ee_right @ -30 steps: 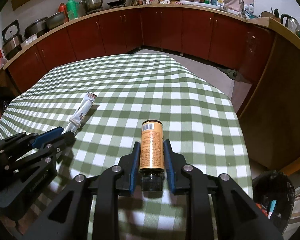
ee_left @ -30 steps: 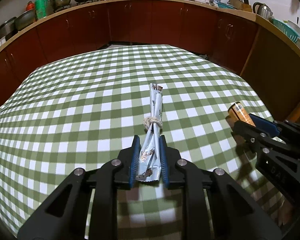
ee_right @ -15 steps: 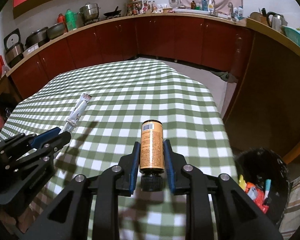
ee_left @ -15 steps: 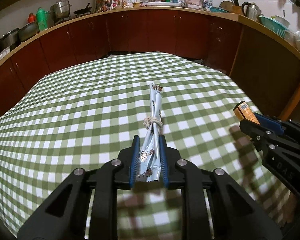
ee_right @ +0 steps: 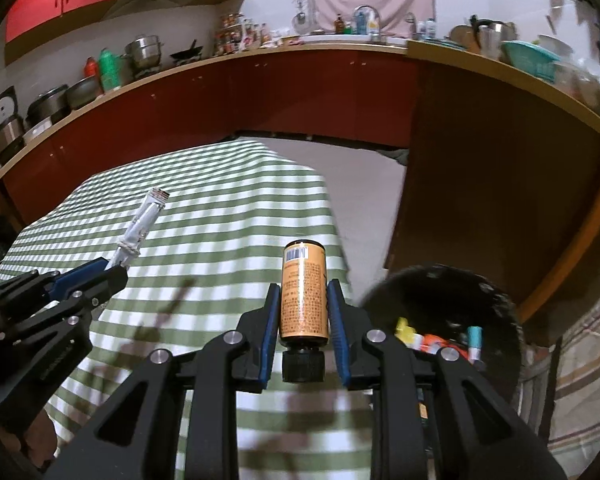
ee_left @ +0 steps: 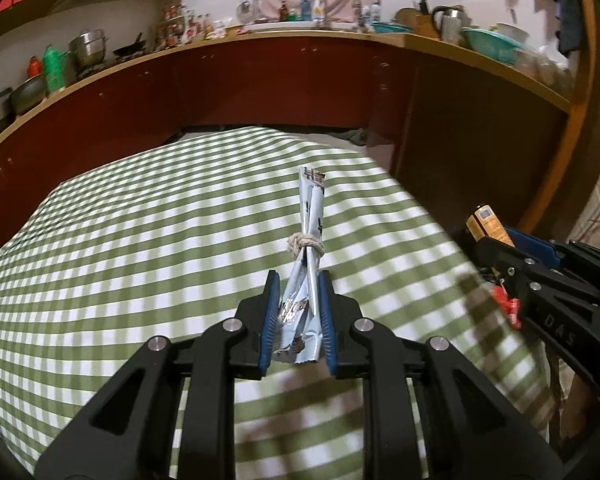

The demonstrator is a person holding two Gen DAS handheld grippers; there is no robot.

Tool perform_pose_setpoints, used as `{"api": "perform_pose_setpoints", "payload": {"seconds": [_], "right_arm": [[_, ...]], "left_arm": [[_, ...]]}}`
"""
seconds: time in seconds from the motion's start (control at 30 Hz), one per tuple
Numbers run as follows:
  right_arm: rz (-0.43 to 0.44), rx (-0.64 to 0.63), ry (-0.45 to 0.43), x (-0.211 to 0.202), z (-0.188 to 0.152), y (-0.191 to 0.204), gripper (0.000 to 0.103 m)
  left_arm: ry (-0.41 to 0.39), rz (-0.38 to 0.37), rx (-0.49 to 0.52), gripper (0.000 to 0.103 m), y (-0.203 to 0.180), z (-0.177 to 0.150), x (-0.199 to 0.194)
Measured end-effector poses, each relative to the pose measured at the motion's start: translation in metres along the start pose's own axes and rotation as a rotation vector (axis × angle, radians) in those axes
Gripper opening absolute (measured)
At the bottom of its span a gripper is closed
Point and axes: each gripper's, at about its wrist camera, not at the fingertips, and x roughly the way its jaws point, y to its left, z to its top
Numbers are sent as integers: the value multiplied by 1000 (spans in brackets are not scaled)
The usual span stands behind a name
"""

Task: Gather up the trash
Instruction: 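Carry the white paper and orange-brown bottle over the black bin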

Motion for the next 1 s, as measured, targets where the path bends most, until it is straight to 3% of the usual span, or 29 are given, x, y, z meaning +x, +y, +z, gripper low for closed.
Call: {"api": "perform_pose_setpoints", "payload": {"seconds": [0.53, 1.0], "right_arm": [[-145, 88, -54, -37, -21, -82, 25], [-205, 110, -71, -34, -29, -113, 25]], "left_arm": [[-19, -114, 117, 19, -106, 5, 10], [-14, -148, 158, 19, -152, 11, 33]]}}
